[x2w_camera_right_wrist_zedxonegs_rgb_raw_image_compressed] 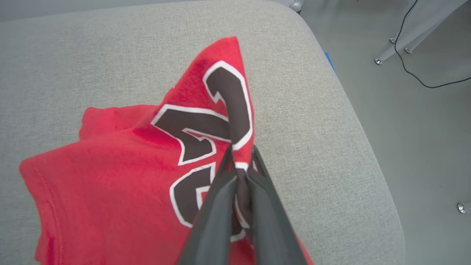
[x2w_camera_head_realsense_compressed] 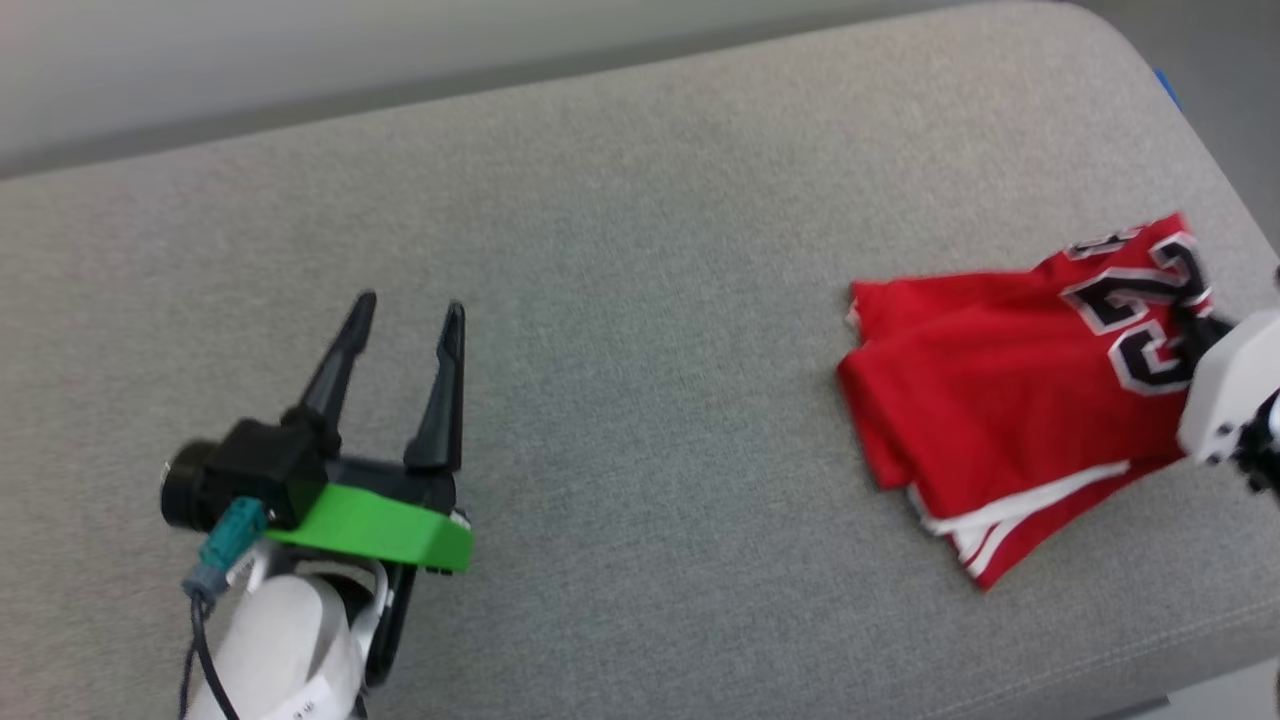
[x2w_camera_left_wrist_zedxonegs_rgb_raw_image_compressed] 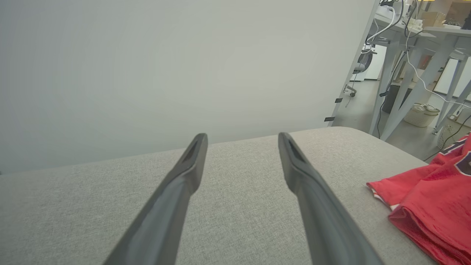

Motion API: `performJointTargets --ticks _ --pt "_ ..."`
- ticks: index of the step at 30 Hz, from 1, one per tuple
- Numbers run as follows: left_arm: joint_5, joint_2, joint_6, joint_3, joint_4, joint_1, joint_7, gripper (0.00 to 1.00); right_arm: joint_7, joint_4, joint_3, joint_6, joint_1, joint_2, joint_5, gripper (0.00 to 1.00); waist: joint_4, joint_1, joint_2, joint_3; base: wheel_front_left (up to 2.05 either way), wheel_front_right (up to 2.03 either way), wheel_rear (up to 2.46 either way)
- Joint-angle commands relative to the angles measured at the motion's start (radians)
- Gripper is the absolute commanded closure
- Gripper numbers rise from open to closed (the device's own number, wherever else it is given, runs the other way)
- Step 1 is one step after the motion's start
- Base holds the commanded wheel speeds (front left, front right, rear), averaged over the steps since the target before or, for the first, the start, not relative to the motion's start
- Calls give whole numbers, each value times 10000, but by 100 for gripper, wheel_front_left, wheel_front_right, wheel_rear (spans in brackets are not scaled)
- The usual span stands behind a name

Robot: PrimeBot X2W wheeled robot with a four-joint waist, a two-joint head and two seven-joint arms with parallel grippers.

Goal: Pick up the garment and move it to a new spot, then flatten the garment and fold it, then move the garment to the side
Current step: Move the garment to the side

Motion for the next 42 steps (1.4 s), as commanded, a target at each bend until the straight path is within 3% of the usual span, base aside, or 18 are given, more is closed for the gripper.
performJointTargets --ticks 1,13,22,24,25,32,42 --pt "114 205 -109 -4 -197 -432 104 0 -280 286 -128 -9 -520 -248 -119 100 -429 0 0 1855 0 0 0" --pt "338 662 -485 -329 -975 -2369 583 0 -2301 3196 -1583 -9 -3018 -1853 -1052 100 269 0 0 4062 0 0 0" --pt "405 666 -568 -579 -936 -3004 494 0 -3617 5111 -2715 -9 -3964 -1997 -2594 98 629 0 0 4537 0 0 0" --pt "365 642 -559 -586 -854 -3009 455 0 -3910 5397 -3071 -9 -4082 -1934 -3082 5 673 0 0 4521 0 0 0" --pt "313 617 -559 -583 -806 -2998 427 0 -4148 5490 -3285 -9 -4129 -1899 -3369 0 694 0 0 4493 0 0 0" --pt "175 543 -542 -610 -383 -2692 131 0 -5689 5377 -4435 -9 -3913 -1507 -5029 0 891 0 0 3794 0 0 0" --pt "-191 265 -250 -342 280 -1320 -202 0 -6734 4203 -4558 -9 -1878 -344 -5067 0 1245 0 0 1758 0 0 0"
